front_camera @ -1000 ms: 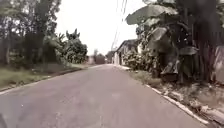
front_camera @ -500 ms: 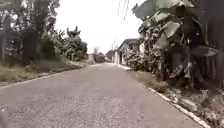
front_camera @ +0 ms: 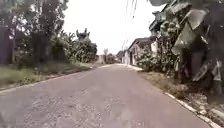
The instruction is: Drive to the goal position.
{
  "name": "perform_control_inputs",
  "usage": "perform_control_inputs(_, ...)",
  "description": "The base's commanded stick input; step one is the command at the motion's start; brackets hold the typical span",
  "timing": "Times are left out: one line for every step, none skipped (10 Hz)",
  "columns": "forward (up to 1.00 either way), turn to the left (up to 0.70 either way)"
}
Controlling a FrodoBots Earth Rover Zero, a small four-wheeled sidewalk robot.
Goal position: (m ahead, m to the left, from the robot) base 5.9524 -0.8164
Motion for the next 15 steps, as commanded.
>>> perform_control_inputs(0.7,0.0)
perform_control_inputs(0.7,0.0)
perform_control_inputs(0.7,0.01)
perform_control_inputs(0.7,0.02)
perform_control_inputs(0.7,0.02)
perform_control_inputs(0.7,0.02)
perform_control_inputs(0.7,0.02)
perform_control_inputs(0.7,0.02)
perform_control_inputs(0.7,0.02)
perform_control_inputs(0.7,0.02)
perform_control_inputs(0.7,0.02)
perform_control_inputs(0.7,0.02)
perform_control_inputs(0.7,0.02)
perform_control_inputs(0.7,0.02)
perform_control_inputs(0.7,0.03)
